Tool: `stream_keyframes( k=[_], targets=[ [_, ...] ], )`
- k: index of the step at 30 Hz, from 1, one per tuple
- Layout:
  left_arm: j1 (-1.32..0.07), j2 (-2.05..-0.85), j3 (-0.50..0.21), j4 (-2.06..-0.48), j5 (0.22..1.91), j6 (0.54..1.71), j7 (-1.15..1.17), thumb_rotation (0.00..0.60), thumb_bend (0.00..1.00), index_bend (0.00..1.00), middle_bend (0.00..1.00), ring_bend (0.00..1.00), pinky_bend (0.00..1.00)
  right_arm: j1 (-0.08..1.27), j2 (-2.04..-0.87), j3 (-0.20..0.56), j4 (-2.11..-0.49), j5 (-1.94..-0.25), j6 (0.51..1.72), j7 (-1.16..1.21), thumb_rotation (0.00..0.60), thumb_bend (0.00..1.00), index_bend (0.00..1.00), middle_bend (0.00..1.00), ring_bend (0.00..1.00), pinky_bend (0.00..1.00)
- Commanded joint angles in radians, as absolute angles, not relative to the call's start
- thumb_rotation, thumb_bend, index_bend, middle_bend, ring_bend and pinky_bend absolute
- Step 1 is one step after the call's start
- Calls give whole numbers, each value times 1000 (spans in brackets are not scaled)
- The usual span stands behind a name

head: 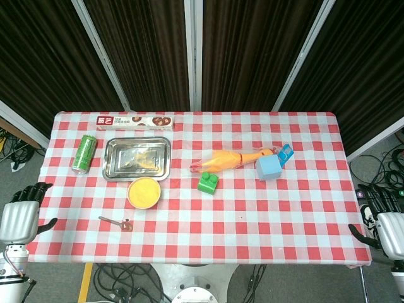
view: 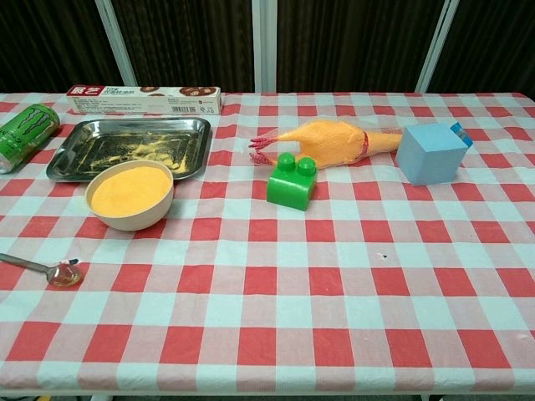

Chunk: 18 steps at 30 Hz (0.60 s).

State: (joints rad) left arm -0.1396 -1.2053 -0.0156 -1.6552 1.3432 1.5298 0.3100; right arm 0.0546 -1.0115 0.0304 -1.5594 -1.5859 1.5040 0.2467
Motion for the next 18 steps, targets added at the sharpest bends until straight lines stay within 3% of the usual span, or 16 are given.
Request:
stream_keyframes(
  k=[1,10,14,16,18],
  targets=[
    [-134,-1205,-21,-1655,1336,1528,319,600,141,266,298,235,285,55,-1014,28,-1560,-1585,1501,246,600,175,0,104,0,45],
    [-135,-1197,-27,-1644,1379,1522,314,600,141,270,301,235,284,43,-1010,28,-1554,-1584,1524,252,600,171,0,103,0,45],
    [-170,-1185,-20,-1643,1415,1462,307,600,140,298,319,241,285,44,-997,34,-1557,-1579,1528,245,600,170,0,105,0,45],
    [-200,-1182,-16,-1631,1435,1411,294,600,139,321,353,276,289,47,-992,37,-1562,-1579,1528,241,600,170,0,107,0,45],
    [-231,-1189,-19,-1611,1446,1362,283,600,141,354,444,374,372,51,-989,39,-1566,-1580,1526,239,600,170,0,109,0,44]
  ],
)
